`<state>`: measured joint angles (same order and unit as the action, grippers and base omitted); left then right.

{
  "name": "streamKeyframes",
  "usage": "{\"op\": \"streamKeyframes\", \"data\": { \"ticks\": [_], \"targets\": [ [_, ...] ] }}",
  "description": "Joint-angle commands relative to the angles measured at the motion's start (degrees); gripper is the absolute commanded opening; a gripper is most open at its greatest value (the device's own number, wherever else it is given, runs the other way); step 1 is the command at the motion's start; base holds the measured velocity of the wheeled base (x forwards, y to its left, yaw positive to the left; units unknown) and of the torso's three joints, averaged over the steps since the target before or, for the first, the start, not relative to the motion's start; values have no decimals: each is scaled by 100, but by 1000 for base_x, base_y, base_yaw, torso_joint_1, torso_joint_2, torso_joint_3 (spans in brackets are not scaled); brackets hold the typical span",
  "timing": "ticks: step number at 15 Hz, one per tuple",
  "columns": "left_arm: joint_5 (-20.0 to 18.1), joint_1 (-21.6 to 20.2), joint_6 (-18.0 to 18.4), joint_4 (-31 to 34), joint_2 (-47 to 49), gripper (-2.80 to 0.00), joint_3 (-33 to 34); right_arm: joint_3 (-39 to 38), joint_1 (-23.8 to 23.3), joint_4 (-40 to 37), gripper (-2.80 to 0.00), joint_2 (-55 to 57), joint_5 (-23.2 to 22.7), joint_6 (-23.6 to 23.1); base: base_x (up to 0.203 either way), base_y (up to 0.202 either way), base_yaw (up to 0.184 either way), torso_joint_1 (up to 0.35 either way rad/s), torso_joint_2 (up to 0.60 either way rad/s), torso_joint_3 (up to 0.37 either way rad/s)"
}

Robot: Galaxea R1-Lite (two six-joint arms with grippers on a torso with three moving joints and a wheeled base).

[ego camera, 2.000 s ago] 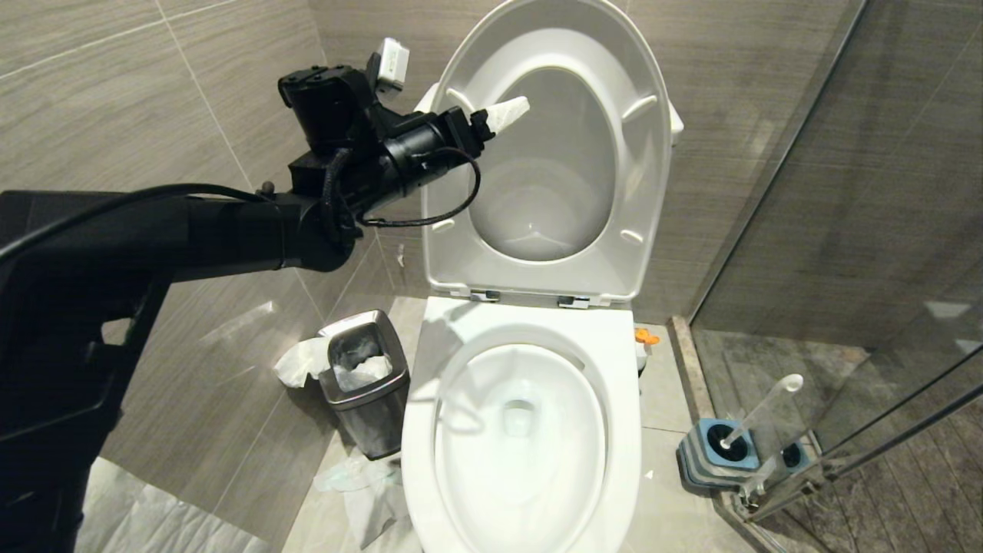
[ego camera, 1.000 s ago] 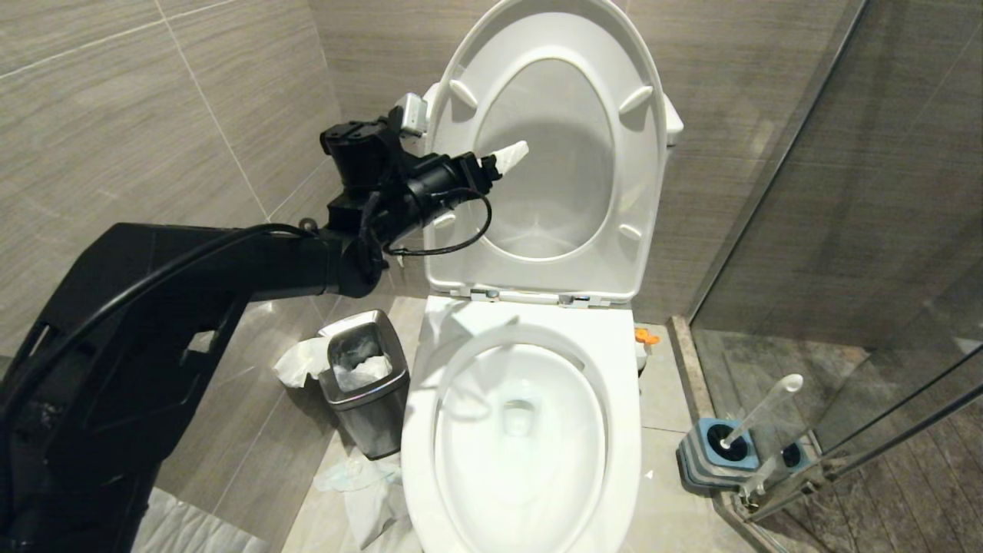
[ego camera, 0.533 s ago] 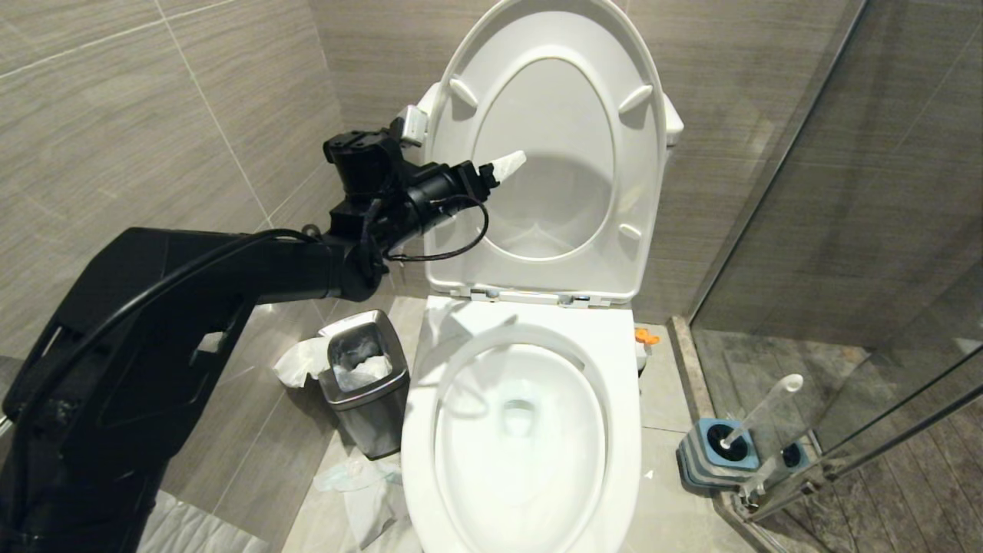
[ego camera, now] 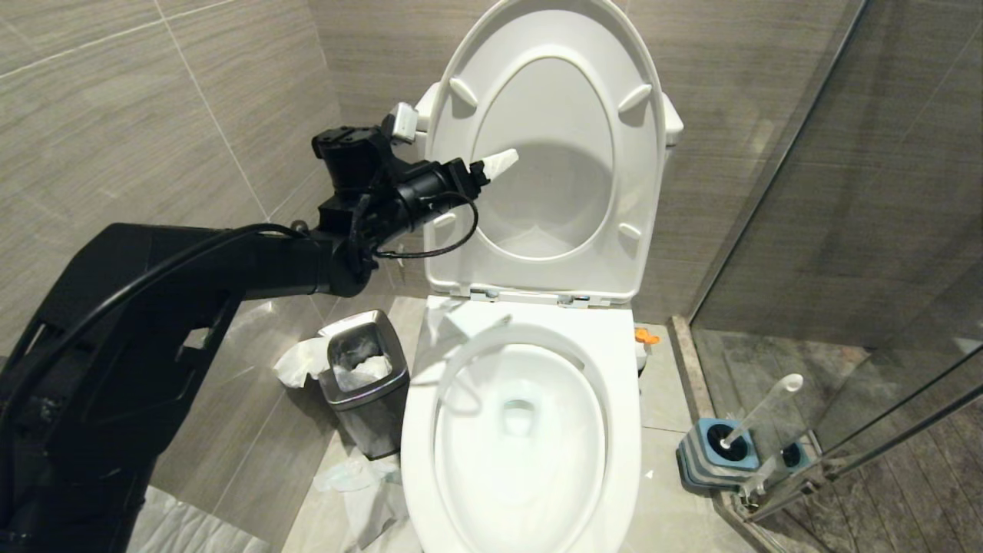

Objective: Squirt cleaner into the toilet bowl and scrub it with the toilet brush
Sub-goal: Use the left hand to lift the toilet lid slightly

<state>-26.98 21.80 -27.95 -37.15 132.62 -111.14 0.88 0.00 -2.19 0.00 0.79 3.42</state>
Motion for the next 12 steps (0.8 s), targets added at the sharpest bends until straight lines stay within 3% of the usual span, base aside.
{"op": "streamKeyframes", "data": {
  "ticks": [1, 12],
  "targets": [
    [-1, -63, -80, -21, -88, 0, 5, 0, 0, 0, -280, -8, 0, 1, 0, 0, 0, 0, 0, 0],
    [17, -853, -96, 363, -418, 0, 43, 0, 0, 0, -280, -6, 0, 1, 0, 0, 0, 0, 0, 0]
  ]
}}
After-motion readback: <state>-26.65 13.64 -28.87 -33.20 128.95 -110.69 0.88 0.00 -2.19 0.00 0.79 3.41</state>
